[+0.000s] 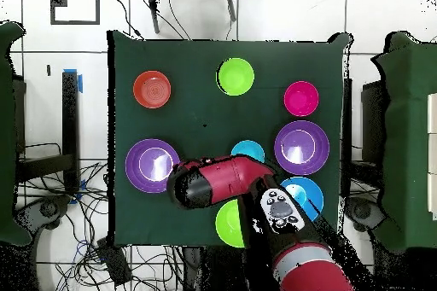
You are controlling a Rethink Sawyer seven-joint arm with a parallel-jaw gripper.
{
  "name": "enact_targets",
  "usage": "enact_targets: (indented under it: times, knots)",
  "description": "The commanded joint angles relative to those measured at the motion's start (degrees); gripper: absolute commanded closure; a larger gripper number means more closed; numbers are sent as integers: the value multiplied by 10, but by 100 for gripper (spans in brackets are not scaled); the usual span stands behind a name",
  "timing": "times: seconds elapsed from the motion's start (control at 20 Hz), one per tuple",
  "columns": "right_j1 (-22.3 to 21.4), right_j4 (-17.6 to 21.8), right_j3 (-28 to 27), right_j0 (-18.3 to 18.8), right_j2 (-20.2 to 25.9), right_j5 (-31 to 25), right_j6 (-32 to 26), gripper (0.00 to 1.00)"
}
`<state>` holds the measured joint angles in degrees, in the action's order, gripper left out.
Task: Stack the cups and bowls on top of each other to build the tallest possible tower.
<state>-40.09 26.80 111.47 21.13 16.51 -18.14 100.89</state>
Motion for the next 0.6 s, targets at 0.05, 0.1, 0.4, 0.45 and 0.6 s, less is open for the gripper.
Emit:
enact_targets:
  times: [0.05,0.1,0.4,0.45,0.6]
  knots:
    - [29,42,-1,13,-10,21,22,0]
    - [29,43,2,15,-11,23,21,0]
    - [34,42,-2,12,-15,25,20,0]
    - [34,42,-1,12,-16,27,22,0]
    - [36,43,2,7,-22,33,27,0]
